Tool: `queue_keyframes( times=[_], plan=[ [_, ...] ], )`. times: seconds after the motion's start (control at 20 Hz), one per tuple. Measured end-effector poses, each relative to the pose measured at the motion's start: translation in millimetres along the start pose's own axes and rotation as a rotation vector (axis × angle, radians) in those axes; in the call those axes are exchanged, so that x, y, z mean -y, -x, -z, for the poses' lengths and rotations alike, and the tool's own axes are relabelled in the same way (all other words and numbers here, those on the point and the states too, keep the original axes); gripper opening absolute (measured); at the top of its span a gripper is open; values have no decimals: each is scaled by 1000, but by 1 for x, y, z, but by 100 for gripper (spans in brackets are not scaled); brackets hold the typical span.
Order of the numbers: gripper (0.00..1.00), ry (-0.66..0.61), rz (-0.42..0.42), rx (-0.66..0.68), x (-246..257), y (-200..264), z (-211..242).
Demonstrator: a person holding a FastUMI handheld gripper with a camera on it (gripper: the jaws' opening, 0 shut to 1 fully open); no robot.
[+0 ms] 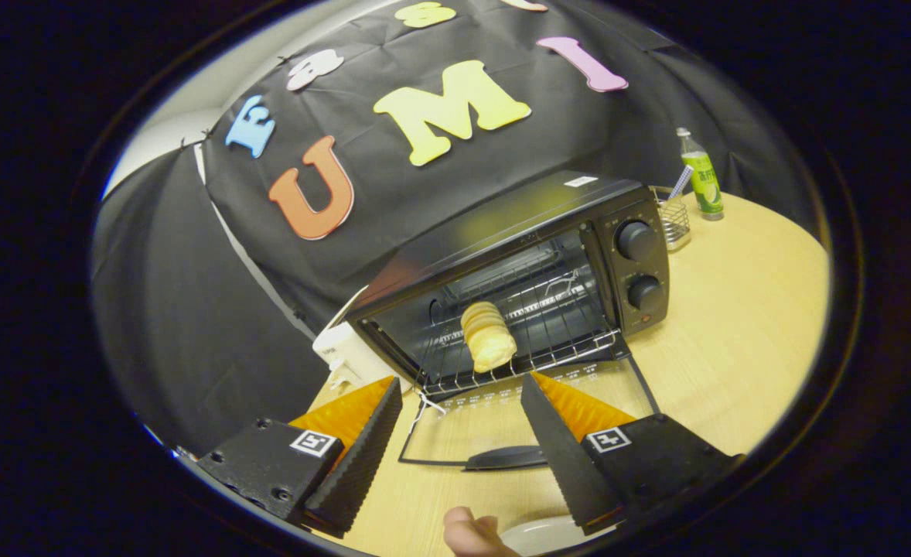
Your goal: Open the toaster oven, put the food inside, and close the toaster oven door.
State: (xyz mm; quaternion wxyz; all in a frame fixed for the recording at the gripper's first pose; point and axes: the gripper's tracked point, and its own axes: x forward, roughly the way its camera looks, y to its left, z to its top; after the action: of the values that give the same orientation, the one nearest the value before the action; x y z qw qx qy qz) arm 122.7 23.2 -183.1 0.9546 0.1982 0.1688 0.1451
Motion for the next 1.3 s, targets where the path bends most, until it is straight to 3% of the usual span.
queue_keyframes(
  times=[0.2,0.5,0.75,0.85,1.3],
  plan=[
    [100,77,52,-75,2,12,32],
    [100,360,290,-232,47,10,94],
    [100,349,346,-386,62,3,143],
    [100,378,364,-339,67,-5,131],
    [100,325,417,-349,69,-15,128]
  ],
)
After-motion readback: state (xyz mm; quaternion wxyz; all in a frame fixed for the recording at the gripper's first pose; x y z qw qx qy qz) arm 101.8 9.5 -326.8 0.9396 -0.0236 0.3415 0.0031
